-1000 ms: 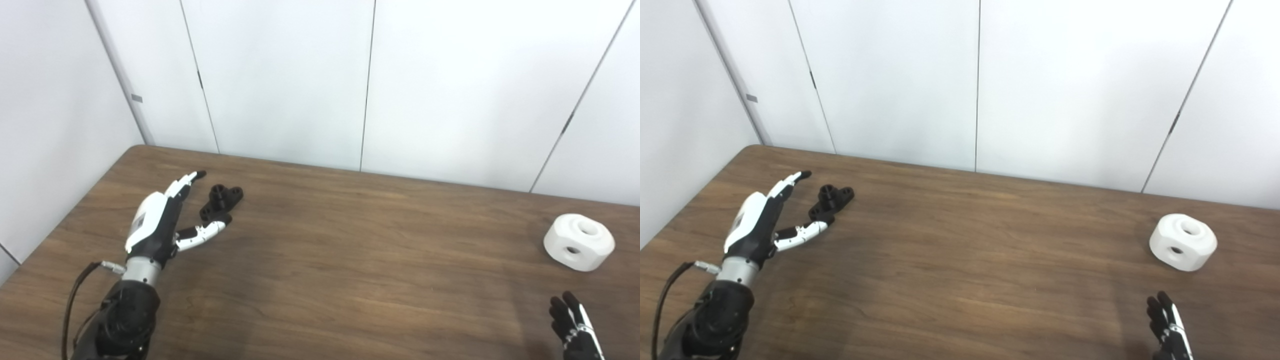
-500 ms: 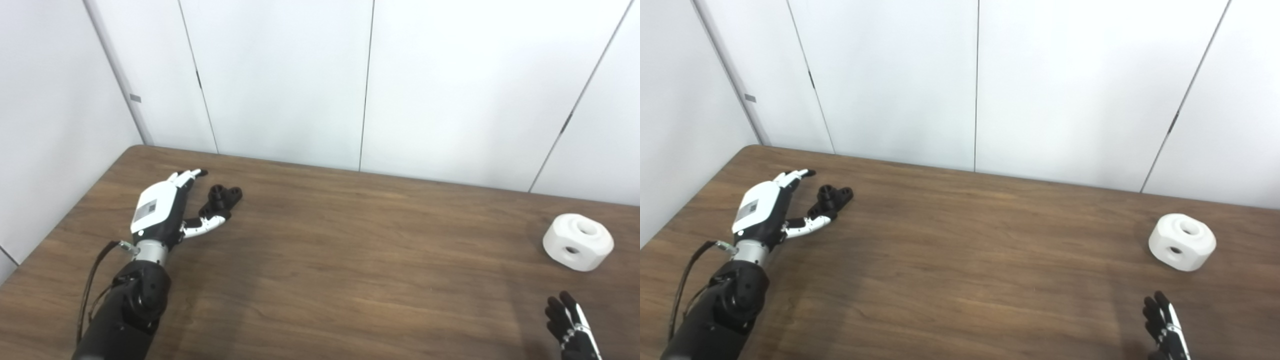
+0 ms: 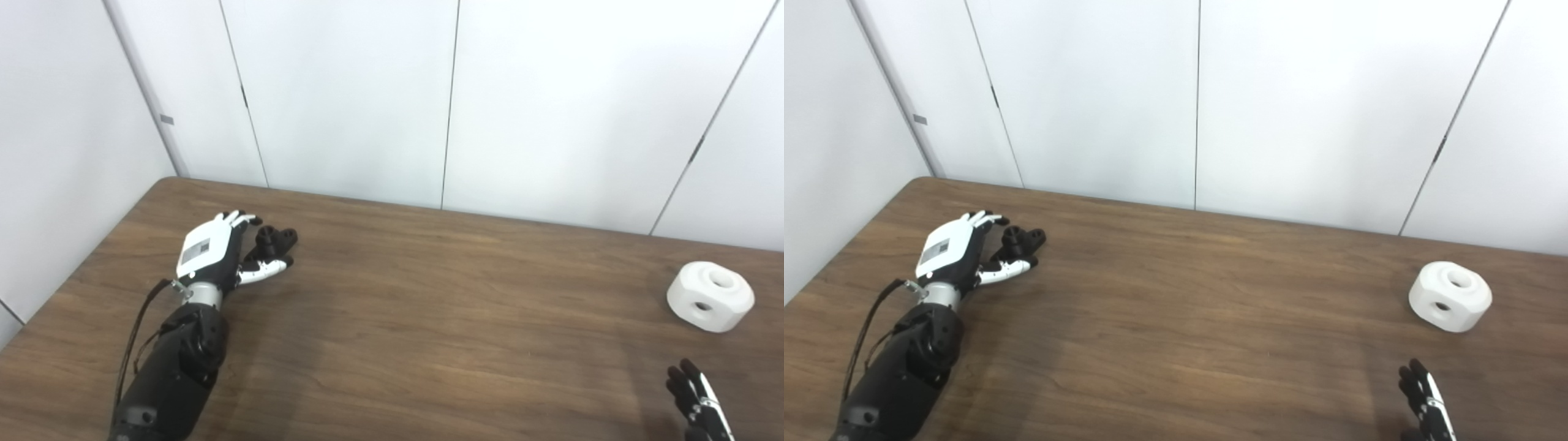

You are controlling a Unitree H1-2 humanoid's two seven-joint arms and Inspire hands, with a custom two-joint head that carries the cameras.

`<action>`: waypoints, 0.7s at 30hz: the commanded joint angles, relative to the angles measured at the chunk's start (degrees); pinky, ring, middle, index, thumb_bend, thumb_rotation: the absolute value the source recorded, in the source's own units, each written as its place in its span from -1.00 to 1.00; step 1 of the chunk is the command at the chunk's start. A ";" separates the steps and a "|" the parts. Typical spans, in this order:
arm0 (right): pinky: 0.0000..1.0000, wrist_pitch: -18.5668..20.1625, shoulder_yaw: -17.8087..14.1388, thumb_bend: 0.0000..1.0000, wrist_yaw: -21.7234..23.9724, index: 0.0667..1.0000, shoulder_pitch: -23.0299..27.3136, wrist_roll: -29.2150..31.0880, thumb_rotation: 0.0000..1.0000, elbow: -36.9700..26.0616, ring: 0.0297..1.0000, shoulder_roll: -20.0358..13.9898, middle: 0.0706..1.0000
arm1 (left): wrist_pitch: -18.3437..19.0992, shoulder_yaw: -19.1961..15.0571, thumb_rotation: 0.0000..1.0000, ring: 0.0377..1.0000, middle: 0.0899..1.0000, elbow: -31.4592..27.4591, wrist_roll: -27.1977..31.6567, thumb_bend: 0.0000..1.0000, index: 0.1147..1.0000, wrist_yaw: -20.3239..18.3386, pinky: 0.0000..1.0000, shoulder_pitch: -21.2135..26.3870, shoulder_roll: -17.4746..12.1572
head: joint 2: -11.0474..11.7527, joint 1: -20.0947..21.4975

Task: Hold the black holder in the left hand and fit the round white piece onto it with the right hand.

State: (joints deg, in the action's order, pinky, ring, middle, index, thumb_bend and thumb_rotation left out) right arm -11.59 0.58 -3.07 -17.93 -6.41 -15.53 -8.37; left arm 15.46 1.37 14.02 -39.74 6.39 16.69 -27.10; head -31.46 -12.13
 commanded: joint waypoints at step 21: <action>0.90 -1.42 -0.36 0.03 0.52 0.87 -0.25 1.66 1.00 1.52 0.85 1.40 0.83 | 6.21 1.35 -0.17 0.96 0.84 3.01 -0.28 0.60 0.52 3.29 0.96 4.98 0.23 | -0.49 -0.03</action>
State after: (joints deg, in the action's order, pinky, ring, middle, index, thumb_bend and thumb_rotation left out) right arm -11.81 0.22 -2.51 -17.89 -5.02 -15.46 -8.42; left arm 21.48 2.60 18.28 -39.58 8.76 18.98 -25.86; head -31.90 -12.13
